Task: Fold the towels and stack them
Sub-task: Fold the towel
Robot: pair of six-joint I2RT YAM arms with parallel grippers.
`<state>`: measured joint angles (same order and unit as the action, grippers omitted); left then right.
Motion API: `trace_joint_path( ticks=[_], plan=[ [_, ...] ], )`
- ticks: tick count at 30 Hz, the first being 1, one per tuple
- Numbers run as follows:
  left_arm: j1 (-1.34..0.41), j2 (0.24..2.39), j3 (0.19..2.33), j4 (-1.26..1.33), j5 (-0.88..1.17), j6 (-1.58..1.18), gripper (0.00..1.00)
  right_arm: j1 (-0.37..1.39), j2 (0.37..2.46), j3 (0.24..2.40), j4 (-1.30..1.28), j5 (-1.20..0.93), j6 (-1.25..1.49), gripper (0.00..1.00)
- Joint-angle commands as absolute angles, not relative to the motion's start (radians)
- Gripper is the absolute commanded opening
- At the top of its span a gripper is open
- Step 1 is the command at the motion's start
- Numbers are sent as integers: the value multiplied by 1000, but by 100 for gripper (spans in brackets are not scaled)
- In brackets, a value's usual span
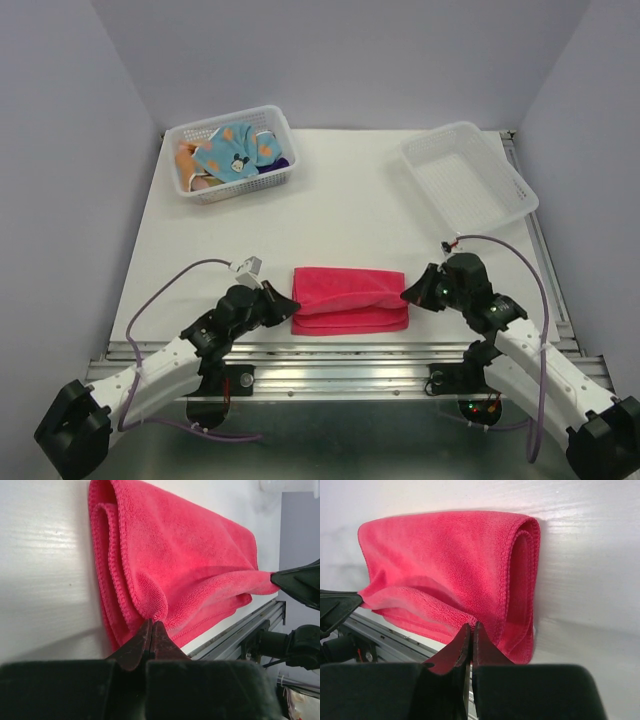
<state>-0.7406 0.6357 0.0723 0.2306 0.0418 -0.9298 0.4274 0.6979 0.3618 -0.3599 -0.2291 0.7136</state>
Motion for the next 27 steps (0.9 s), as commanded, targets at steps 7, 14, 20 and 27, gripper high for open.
trace_joint_path(
  ticks=[7,14,20,27],
  plan=[
    [-750,473,52,85,169,-971,0,436,609,267,-434,-307,816,1],
    [-750,361,74,-71,132,-972,0,436,552,288,-486,-288,822,1],
    [-750,399,28,-6,186,-1006,0,437,574,287,-500,-284,819,5],
    [-750,486,51,-18,218,-1012,45,436,535,284,-555,-282,862,51]
  ],
)
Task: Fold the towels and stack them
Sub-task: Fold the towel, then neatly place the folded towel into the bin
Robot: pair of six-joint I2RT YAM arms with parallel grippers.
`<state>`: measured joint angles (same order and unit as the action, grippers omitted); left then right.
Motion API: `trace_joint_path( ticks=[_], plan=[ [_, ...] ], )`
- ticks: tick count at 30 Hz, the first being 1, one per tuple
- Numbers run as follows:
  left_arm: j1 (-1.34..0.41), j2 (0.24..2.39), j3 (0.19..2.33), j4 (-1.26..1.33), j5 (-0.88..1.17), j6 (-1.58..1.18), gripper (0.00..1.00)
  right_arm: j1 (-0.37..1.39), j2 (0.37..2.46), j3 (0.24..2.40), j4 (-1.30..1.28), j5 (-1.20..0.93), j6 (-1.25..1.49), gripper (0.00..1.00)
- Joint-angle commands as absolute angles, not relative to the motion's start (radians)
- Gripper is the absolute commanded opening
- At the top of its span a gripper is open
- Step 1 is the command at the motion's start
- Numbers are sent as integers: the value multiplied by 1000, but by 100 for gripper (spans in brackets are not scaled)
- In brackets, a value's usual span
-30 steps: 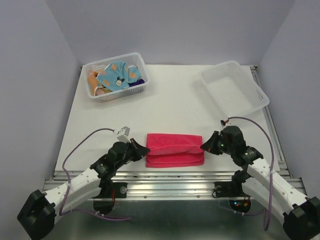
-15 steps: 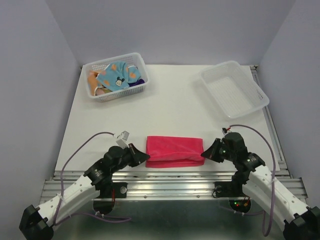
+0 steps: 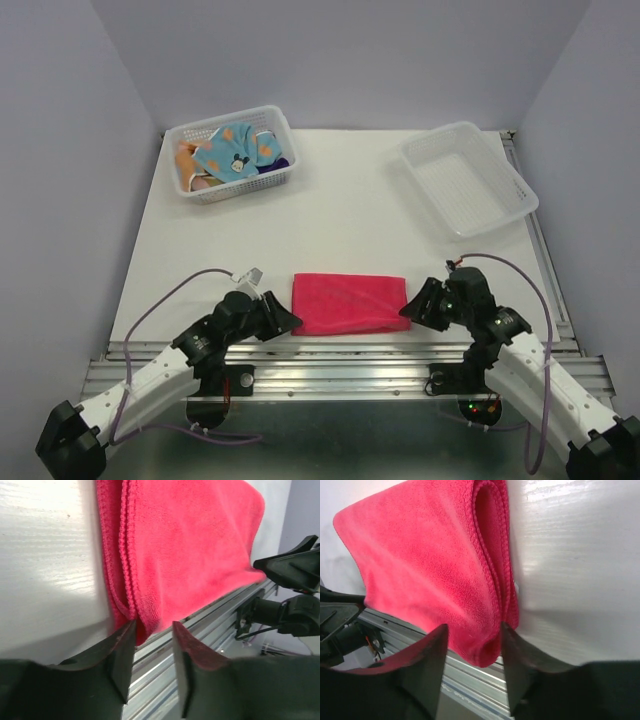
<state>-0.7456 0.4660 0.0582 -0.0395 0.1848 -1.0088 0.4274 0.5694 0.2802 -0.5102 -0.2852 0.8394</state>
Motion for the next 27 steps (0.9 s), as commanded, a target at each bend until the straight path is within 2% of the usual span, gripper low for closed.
trace_joint_path(
  ticks=[1,2,3,7,11,16,22,27],
  plan=[
    [-750,485,63,-29,215,-1011,54,437,528,291,-567,-276,861,57],
    [-749,479,67,-47,210,-1011,66,437,519,308,-587,-267,858,67],
    [-750,463,71,-54,206,-1009,98,437,514,317,-594,-238,847,70],
    [-750,422,113,-126,147,-999,99,436,590,376,-592,-204,801,76],
    [-750,426,184,-163,39,-959,99,437,733,396,-485,-206,776,77],
    [-750,514,230,-156,-41,-924,99,471,894,457,-483,-99,726,76],
    [-749,587,244,-110,-61,-894,99,603,1026,494,-479,80,761,74],
    [-749,588,244,-109,-83,-881,99,646,1120,509,-462,164,773,64]
  ],
)
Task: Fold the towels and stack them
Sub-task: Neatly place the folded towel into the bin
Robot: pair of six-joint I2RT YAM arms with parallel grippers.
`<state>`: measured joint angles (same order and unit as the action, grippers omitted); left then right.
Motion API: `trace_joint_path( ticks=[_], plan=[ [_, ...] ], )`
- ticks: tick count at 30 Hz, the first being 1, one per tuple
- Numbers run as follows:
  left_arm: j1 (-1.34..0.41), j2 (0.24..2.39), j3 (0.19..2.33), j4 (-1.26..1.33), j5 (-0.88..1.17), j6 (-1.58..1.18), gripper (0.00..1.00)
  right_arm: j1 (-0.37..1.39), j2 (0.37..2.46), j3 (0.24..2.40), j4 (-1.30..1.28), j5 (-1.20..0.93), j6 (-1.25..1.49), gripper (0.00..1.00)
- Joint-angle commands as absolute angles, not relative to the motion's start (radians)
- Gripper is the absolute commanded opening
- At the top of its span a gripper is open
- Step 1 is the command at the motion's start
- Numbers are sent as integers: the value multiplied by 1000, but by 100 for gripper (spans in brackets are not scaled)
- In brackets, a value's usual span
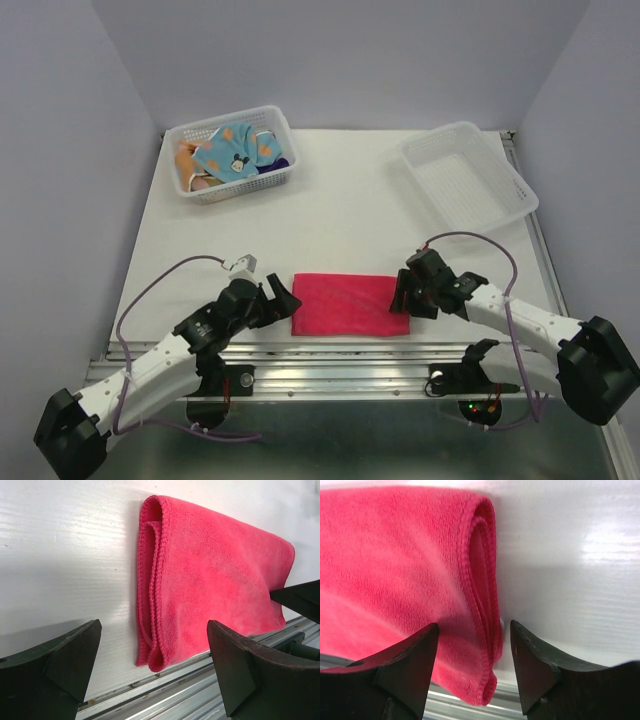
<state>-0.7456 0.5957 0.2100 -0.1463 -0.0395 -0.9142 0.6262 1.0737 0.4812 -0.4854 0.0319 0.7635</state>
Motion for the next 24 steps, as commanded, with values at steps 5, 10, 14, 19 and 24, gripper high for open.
trace_joint_path(
  ticks=[5,10,14,19,24],
  plan=[
    [-749,555,235,-120,-107,-884,99,687,1231,525,-411,192,764,54],
    [-750,526,239,-146,-132,-887,99,695,1313,561,-436,355,828,31],
    [-750,509,258,-202,-185,-894,99,695,1316,647,-457,509,775,16],
    [-749,479,255,-183,-196,-899,99,689,1275,724,-260,543,372,11],
    [-749,474,290,-218,-225,-899,99,681,1299,785,-146,373,30,6]
  ],
)
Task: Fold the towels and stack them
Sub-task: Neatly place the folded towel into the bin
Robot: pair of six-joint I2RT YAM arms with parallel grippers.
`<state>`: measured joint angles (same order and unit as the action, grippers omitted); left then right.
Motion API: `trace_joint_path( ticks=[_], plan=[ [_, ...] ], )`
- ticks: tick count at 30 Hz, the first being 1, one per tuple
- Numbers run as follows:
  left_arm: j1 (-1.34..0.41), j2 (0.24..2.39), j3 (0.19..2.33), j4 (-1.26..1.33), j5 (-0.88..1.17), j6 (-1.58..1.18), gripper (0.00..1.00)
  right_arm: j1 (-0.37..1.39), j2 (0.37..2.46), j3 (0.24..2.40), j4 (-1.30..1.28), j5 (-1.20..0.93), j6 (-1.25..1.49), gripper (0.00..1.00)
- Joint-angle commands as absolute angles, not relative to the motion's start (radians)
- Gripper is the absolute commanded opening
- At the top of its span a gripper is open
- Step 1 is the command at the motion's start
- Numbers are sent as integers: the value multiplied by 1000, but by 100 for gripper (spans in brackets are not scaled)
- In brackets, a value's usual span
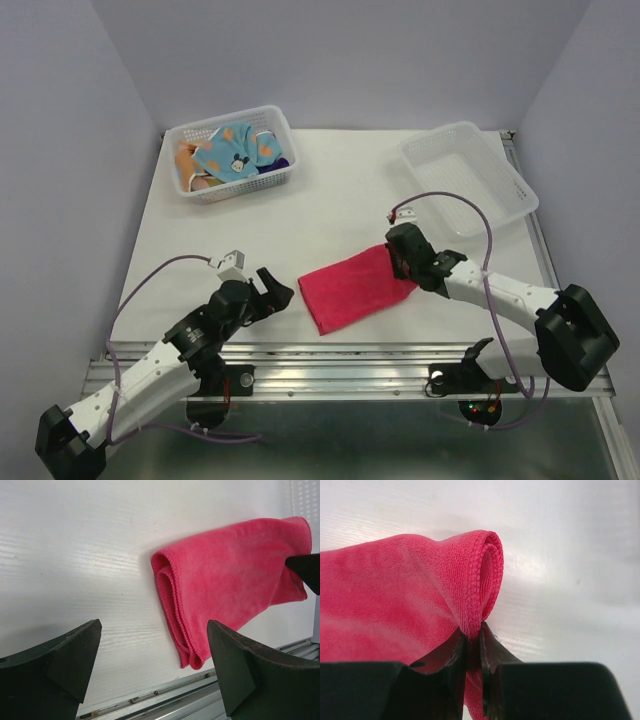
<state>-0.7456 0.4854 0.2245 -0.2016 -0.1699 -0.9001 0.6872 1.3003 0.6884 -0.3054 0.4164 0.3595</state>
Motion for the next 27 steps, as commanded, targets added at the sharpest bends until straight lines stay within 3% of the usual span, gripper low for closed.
trace_joint_path(
  ticks=[1,11,17,27],
  plan=[
    [-749,469,290,-215,-229,-899,99,678,1304,793,-141,371,-19,6],
    [-750,500,322,-206,-271,-888,99,589,1256,821,-225,213,-561,1],
    [-750,549,359,-204,-314,-874,99,427,1112,871,-346,78,-741,1],
    [-747,681,472,-212,-406,-844,99,342,1005,981,-510,-41,-1044,1]
  ],
)
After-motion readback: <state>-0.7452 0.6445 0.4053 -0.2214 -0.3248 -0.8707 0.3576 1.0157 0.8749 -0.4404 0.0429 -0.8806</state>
